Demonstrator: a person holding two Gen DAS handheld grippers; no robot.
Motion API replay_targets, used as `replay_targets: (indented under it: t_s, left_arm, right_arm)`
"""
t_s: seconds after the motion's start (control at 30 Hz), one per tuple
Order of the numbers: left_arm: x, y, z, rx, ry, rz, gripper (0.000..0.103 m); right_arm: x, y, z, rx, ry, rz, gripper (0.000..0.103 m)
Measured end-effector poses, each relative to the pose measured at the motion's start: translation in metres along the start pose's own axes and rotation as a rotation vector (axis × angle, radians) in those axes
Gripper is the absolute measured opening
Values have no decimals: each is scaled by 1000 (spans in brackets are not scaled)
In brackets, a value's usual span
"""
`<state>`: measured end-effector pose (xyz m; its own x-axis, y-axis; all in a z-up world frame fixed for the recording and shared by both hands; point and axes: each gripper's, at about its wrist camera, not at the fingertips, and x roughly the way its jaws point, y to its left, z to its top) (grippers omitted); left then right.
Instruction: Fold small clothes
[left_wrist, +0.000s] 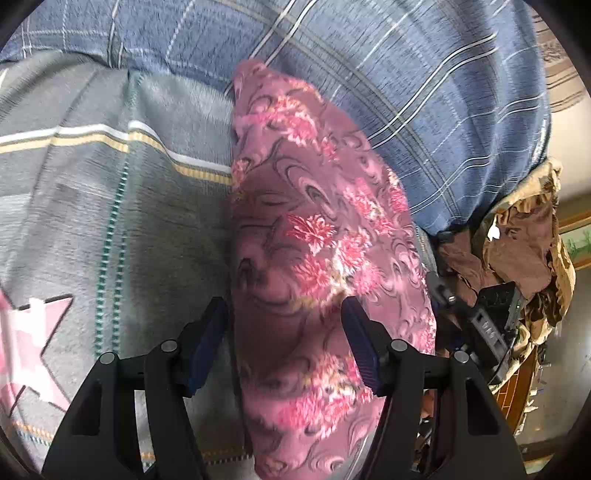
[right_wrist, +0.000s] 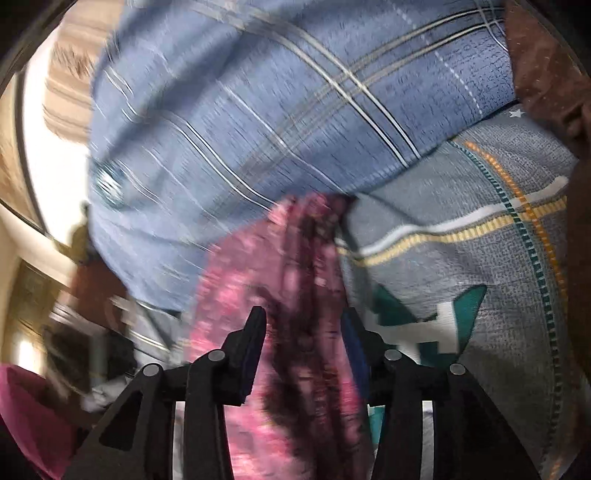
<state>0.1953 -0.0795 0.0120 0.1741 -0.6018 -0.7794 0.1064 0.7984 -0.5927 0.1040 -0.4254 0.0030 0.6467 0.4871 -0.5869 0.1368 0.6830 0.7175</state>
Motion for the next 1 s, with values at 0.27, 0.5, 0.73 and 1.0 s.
replay_targets:
  t_s: [0.27,0.5,0.73,1.0]
  left_arm:
    - [10,-2,5,12,1,-36,70]
    - [15,-22,6,60,-37,49,64]
    - [-16,-41,-14,152,-145,87,26]
    - [-70,-51,-36,207,-227,66,26]
  right_arm:
    - [23,15,-1,-99,128,121,59]
    - [38,38,-5,-213,119,-29,49]
    - [23,84,-25,-387,44,-194,30]
    - [-6,133,-42,-490,-13,-234,28]
